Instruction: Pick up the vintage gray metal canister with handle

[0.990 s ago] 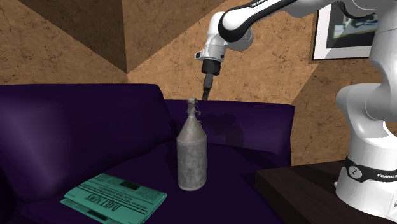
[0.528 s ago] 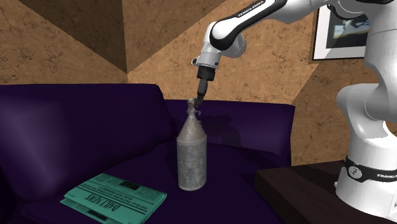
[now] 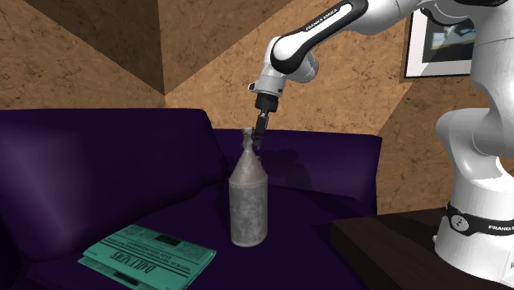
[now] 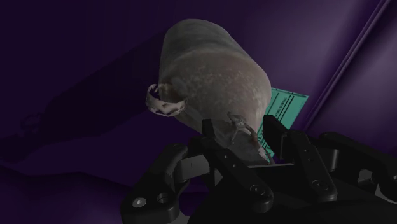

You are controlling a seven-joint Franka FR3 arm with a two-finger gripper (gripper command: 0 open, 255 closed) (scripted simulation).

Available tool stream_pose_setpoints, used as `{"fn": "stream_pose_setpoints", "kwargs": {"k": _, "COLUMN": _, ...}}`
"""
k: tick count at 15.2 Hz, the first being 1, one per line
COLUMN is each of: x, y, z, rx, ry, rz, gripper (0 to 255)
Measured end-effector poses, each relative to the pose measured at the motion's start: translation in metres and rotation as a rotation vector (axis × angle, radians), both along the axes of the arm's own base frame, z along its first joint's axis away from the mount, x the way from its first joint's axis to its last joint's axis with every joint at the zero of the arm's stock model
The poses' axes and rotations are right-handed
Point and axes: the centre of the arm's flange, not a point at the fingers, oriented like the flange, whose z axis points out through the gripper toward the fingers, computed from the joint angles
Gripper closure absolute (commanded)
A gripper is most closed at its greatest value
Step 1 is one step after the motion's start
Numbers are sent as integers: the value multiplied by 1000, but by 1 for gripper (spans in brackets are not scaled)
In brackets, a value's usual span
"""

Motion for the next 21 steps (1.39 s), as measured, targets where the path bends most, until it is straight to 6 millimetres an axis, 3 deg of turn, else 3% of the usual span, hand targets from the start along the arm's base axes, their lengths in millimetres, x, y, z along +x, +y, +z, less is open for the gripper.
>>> {"fn": "stream_pose_setpoints", "kwargs": {"k": 9, "x": 1, "y": 0, "z": 4, "rx": 3, "ry": 6, "rz": 0, "gripper": 255}}
{"fn": "stream_pose_setpoints", "kwargs": {"k": 21, "x": 1, "y": 1, "z": 65, "rx": 3, "ry": 8, "rz": 1, "gripper": 255}}
